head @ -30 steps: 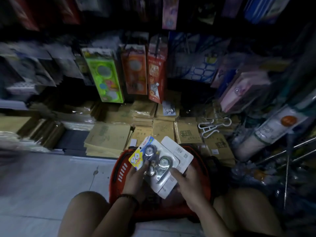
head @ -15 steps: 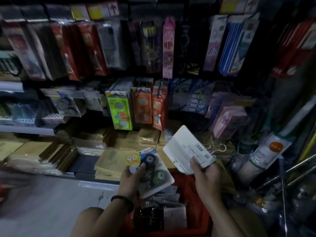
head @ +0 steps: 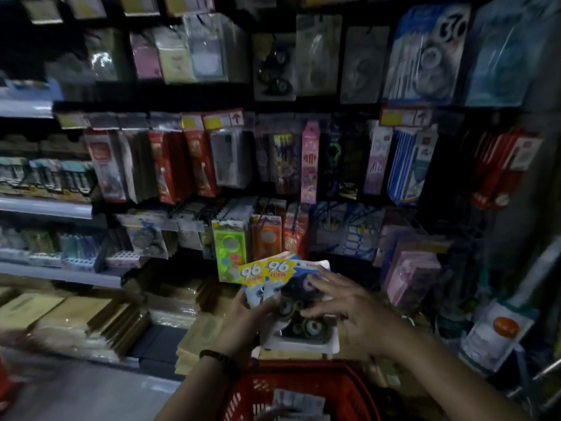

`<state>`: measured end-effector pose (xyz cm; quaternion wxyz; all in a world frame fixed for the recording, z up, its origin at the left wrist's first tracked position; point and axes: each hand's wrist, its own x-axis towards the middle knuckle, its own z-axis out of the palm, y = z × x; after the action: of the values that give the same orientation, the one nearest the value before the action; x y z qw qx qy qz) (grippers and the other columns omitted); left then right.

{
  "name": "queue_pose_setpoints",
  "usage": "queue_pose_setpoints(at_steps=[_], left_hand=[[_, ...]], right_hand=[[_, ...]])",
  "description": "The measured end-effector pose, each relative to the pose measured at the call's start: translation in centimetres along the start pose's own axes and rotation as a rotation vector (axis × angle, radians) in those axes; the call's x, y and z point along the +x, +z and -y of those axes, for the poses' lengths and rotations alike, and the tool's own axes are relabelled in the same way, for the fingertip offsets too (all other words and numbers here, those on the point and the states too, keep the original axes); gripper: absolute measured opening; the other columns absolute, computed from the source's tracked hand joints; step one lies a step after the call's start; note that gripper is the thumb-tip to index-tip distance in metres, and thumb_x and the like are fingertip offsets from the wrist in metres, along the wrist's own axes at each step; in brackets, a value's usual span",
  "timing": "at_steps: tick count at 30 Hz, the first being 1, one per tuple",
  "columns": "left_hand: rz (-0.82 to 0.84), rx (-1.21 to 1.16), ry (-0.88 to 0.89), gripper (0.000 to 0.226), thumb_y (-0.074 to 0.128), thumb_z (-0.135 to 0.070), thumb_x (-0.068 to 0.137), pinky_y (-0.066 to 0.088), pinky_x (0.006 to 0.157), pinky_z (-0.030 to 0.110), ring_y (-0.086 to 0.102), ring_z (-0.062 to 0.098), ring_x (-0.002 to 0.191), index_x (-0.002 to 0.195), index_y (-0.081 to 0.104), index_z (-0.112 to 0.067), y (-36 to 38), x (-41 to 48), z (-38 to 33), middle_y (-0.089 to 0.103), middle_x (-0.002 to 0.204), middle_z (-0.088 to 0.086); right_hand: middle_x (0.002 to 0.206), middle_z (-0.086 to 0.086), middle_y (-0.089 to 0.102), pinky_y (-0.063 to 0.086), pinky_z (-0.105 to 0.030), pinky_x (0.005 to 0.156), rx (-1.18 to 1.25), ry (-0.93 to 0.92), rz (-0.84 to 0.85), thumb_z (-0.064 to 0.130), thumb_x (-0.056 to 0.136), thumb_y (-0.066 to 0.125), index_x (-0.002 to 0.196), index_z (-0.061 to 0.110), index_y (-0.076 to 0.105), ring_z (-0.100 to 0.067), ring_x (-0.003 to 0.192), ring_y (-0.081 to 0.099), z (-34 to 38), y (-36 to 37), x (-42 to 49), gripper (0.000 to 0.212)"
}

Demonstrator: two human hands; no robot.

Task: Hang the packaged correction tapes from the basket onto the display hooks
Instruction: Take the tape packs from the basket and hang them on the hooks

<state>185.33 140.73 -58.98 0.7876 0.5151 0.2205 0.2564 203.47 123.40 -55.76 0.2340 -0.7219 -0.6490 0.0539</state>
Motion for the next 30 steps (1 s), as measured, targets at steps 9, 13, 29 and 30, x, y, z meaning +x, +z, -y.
queue_pose_setpoints(at_steps=[9, 13, 29, 30], left_hand=[[0.038, 0.119, 0.207, 0.048, 0.078, -0.012, 0.091, 0.057, 0.101, 0.058, 0.074, 0.034, 0.117, 0.136, 0.062, -0.016, 0.0, 1.9, -10.0, 0.076, 0.128, 0.012], [0.061, 0.16, 0.25, 0.051, 0.078, -0.013, 0.088, 0.059, 0.1, 0.055, 0.073, 0.036, 0.118, 0.136, 0.061, -0.012, -0.2, 3.6, -14.3, 0.074, 0.129, 0.018], [-0.257, 0.262, 0.728, 0.033, 0.065, -0.003, 0.101, 0.062, 0.082, 0.032, 0.077, 0.018, 0.102, 0.121, 0.064, -0.028, -1.0, 10.4, -30.6, 0.079, 0.112, 0.002], [-0.285, 0.274, 0.764, 0.032, 0.066, -0.004, 0.101, 0.062, 0.086, 0.036, 0.076, 0.018, 0.105, 0.121, 0.063, -0.029, -1.2, 10.8, -31.2, 0.078, 0.114, 0.001]], right_hand=[[0.171, 0.022, -0.013, 0.013, -0.035, 0.129, -0.158, -0.015, -0.055, 0.068, 0.074, 0.079, 0.157, 0.058, 0.024, -0.003, 0.157, -0.011, 5.7, -6.7, 6.6, 0.101], [0.169, 0.021, 0.002, 0.019, -0.043, 0.128, -0.189, -0.034, -0.076, 0.064, 0.067, 0.084, 0.154, 0.061, 0.027, -0.01, 0.157, 0.001, 6.7, -9.6, 10.4, 0.104], [0.168, -0.006, 0.014, 0.045, -0.05, 0.113, -0.612, -0.143, -0.488, 0.052, 0.071, 0.085, 0.158, 0.032, 0.042, -0.027, 0.157, 0.008, 8.6, -23.9, 26.4, 0.1], [0.168, -0.008, 0.015, 0.048, -0.052, 0.11, -0.636, -0.143, -0.507, 0.051, 0.071, 0.086, 0.158, 0.03, 0.043, -0.029, 0.156, 0.009, 8.6, -24.4, 27.3, 0.099]])
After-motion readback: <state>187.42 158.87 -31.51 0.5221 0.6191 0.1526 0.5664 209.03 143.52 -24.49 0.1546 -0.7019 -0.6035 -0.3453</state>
